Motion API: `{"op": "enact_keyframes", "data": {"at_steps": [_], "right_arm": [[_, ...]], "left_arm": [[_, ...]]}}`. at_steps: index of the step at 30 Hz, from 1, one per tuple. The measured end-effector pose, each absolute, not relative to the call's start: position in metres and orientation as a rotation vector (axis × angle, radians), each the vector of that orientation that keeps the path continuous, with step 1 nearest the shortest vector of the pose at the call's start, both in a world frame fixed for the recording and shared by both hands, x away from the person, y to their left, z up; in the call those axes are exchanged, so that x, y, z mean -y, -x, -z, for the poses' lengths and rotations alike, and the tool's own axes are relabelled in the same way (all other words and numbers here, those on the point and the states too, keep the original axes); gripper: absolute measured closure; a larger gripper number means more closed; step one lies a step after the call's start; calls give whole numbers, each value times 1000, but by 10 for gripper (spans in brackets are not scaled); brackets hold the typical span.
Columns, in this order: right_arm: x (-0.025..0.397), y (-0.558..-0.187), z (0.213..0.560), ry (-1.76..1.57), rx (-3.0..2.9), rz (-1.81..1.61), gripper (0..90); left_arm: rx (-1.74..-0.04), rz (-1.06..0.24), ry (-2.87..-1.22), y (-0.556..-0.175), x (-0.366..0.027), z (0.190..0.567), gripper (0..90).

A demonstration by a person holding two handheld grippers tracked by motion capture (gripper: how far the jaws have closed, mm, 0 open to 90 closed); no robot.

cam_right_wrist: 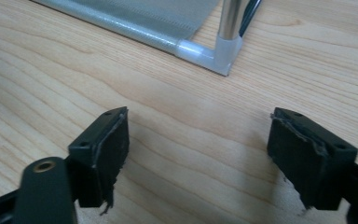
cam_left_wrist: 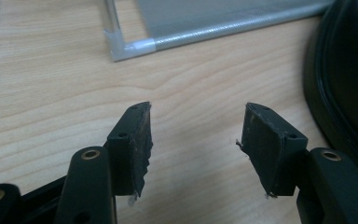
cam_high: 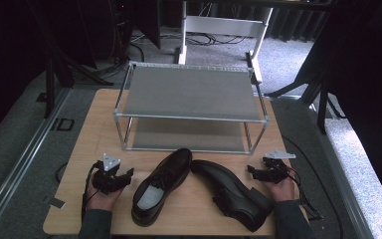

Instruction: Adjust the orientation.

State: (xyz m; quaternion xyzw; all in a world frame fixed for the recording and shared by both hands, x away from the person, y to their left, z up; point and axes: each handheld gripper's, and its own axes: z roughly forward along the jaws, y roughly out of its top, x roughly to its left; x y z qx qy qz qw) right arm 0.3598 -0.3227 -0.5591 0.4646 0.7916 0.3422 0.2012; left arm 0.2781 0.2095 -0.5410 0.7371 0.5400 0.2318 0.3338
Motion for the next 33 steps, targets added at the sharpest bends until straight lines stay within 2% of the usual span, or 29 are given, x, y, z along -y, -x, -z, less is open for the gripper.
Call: {"op": "enact_keyframes", "data": {"at_steps": [15, 17, 20, 23, 33], "right_arm": [[325, -356, 559, -1295, -2214, -961, 215], [326, -355, 559, -1293, -2212, -962, 244], [330, -351, 555, -1324, -2213, -971, 363], [334, -344, 549, -1344, -2203, -1004, 410], [316, -310, 508, -1174, -2242, -1055, 431]], "left_arm": [[-1313, -572, -2000, -249, -203, 539, 438], [-1284, -555, -2019, -244, -200, 539, 452], [-1271, -529, -2050, -242, -198, 541, 475], [-1270, -495, -2054, -239, -197, 543, 503], [-1230, -391, -2067, -234, -193, 546, 592]]}}
